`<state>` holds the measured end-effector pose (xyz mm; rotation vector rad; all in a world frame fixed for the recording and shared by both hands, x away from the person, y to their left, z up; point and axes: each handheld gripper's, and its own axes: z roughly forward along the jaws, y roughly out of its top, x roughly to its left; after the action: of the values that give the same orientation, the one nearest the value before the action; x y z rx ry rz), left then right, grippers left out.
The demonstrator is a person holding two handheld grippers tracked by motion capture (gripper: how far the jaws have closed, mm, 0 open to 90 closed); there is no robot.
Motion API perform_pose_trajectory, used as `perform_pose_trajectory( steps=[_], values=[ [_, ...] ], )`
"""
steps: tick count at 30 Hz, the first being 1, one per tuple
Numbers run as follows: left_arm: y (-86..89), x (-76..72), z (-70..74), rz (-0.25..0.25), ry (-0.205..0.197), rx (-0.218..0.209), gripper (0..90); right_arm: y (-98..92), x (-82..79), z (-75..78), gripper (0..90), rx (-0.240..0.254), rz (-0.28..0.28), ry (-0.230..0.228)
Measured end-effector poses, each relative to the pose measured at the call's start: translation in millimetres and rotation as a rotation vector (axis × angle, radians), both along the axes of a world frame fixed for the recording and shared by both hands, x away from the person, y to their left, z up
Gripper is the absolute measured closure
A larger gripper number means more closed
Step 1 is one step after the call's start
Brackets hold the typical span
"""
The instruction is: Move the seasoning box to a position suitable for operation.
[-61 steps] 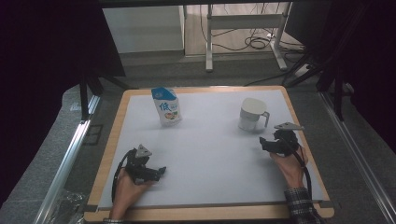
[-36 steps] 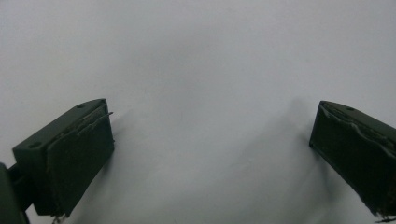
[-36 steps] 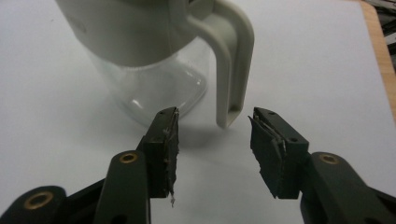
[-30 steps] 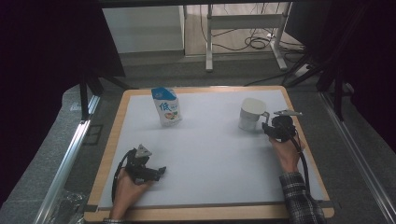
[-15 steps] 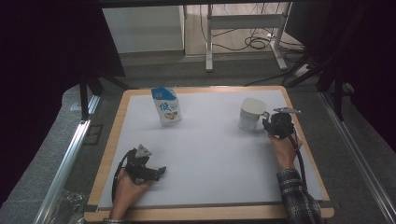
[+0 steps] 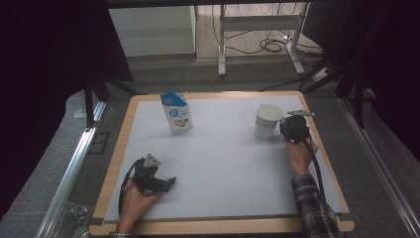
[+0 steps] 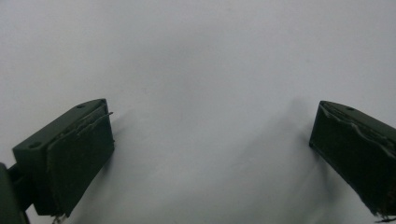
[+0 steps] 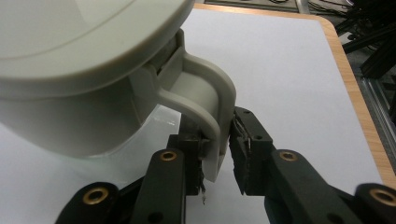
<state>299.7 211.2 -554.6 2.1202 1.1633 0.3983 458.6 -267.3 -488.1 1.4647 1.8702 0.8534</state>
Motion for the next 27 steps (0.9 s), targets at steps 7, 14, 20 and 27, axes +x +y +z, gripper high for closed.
perform_pose_trajectory(
  steps=[7, 14, 20, 27],
  values=[
    [0.0, 0.0, 0.0, 0.000, 0.000, 0.000, 0.0, -4.5, 3.6, -1.1, 80.3, 0.056, 0.009, -0.009],
    [0.0, 0.0, 0.0, 0.000, 0.000, 0.000, 0.0, -7.3, 3.4, -1.0, 80.4, 0.088, 0.018, 0.009],
    [0.0, 0.0, 0.0, 0.000, 0.000, 0.000, 0.0, -9.6, 3.4, -1.6, 80.2, 0.108, 0.020, 0.009],
    [0.1, 0.0, 0.0, 0.000, 0.000, 0.000, 0.0, -11.7, 0.9, -1.2, 79.9, 0.137, 0.020, 0.022]
  ],
)
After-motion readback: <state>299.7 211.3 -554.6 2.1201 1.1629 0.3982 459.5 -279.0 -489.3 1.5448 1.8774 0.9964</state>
